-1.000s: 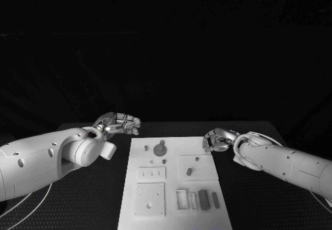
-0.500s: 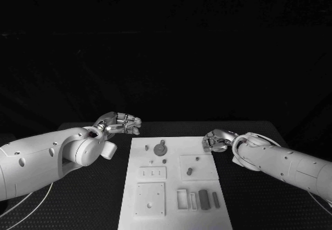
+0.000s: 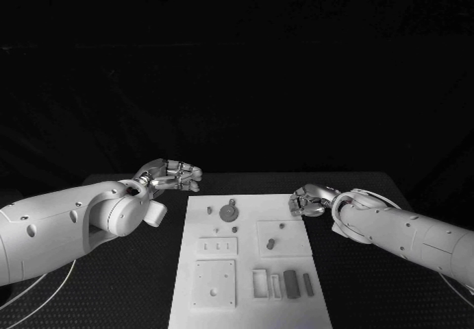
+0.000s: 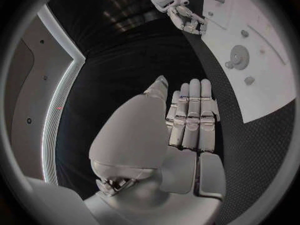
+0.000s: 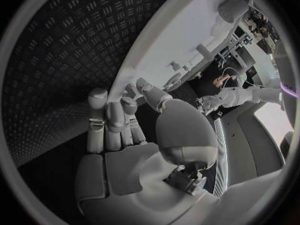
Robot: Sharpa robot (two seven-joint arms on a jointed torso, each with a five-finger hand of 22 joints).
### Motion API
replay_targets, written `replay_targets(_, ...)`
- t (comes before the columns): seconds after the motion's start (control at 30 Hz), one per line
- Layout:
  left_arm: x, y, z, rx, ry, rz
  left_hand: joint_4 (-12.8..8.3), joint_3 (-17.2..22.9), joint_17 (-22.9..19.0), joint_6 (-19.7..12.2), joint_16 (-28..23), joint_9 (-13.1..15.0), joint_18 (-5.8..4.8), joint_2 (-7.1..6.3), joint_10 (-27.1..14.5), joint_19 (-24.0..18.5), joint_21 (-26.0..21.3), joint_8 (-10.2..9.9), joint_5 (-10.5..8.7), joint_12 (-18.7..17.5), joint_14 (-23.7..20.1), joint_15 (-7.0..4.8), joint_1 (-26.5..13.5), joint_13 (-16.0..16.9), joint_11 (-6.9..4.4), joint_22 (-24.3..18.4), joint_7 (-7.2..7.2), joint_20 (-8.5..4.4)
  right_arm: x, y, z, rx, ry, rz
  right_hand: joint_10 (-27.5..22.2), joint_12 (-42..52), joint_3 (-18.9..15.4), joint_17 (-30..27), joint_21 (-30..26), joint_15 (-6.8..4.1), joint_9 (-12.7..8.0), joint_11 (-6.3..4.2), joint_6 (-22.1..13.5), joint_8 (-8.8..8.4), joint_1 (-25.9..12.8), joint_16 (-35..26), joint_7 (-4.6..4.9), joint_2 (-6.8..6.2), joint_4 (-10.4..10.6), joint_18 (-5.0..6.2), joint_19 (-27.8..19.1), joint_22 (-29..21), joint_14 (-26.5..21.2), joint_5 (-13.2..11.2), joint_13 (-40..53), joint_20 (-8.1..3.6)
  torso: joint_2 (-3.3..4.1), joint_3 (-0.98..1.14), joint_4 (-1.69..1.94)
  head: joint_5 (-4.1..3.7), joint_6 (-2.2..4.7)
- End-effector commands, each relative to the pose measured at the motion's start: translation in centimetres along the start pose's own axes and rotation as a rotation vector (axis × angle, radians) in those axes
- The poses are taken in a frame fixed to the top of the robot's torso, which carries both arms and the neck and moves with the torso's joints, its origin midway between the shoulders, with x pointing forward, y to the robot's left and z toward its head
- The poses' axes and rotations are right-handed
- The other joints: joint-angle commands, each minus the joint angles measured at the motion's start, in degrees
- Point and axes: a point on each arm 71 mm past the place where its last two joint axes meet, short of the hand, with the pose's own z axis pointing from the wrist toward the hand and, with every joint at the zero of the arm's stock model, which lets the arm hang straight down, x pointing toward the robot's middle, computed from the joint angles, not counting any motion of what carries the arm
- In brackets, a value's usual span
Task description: Assemble the parts on the task board
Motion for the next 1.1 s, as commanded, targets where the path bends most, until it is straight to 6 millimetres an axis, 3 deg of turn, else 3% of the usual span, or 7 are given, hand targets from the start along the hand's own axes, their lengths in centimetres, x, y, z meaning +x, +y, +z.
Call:
replay_targets(0.03, 0.25, -0.13, 0.03, 0.011, 0.020, -0.003, 0.00, -0.30, 0.07, 0.05, -0.36, -0.05, 0.86, 0.53, 0.44, 0.41, -0.39, -0.20, 0.10, -0.35, 0.40, -0.08, 0.13, 0.09, 0.10, 0.08, 0.22, 0.11, 0.17, 0.07, 0.03, -0.005, 0.012, 0.002, 0.09, 0.41, -0.04, -0.05, 0.33, -0.34, 0.07, -0.59, 2.08, 0.56, -0.05, 0.31, 1.03, 0.80, -0.34, 3.98, -0.32, 1.05, 0.10, 0.32, -0.10, -0.23, -0.06, 0.02, -0.03, 0.07, -0.08)
replay_targets(0.33, 0.26, -0.12, 0.02, 0.010, 0.021, -0.003, 0.00, -0.31, 0.09, 0.04, -0.39, -0.06, 0.86, 0.54, 0.44, 0.42, -0.41, -0.21, 0.10, -0.36, 0.41, -0.08, 0.11, 0.09, 0.10, 0.09, 0.23, 0.11, 0.21, 0.02, 0.00, -0.001, 0.011, 0.000, 0.51, 0.48, 0.03, -0.13, 0.64, -1.22, 0.70, -1.55, 5.14, 2.08, 0.16, 0.45, 0.00, 2.39, -1.10, 3.98, -0.35, 1.04, 0.24, 0.32, -0.32, -0.35, -0.04, 0.02, -0.01, 0.05, -0.15)
replay_targets(1.1, 0.28, -0.13, 0.10, 0.011, 0.019, -0.002, -0.02, -0.32, 0.16, 0.01, -0.47, -0.08, 0.87, 0.58, 0.44, 0.44, -0.45, -0.23, 0.10, -0.40, 0.43, -0.08, 0.10, 0.10, 0.10, 0.11, 0.24, 0.10, 0.40, 0.28, 0.12, -0.002, -0.037, -0.023, 1.35, 0.40, -0.20, -0.31, 1.11, -2.96, 2.30, -3.39, 9.71, 4.51, 0.45, 0.58, -1.95, 3.15, -1.27, 3.98, -0.24, 0.96, 0.50, 0.32, -0.64, -0.45, -0.10, 0.02, -0.01, -0.02, -0.60)
